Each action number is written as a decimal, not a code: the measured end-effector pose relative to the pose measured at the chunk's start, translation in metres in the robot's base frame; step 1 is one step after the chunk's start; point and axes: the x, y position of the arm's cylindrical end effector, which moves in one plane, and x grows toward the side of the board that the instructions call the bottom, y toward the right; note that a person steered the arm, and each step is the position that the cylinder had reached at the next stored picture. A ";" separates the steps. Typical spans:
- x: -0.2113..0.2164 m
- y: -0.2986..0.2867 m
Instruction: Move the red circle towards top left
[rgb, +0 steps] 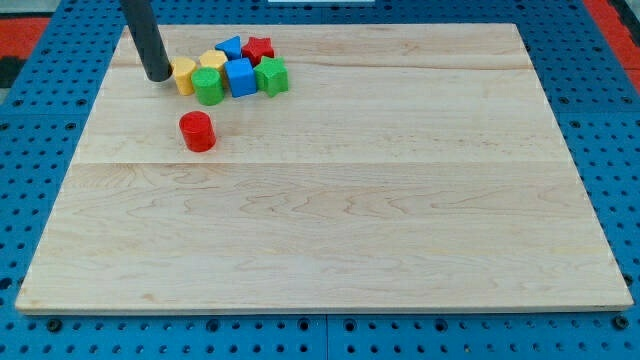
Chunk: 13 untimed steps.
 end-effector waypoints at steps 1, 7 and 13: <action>-0.001 0.001; 0.151 -0.032; 0.122 0.050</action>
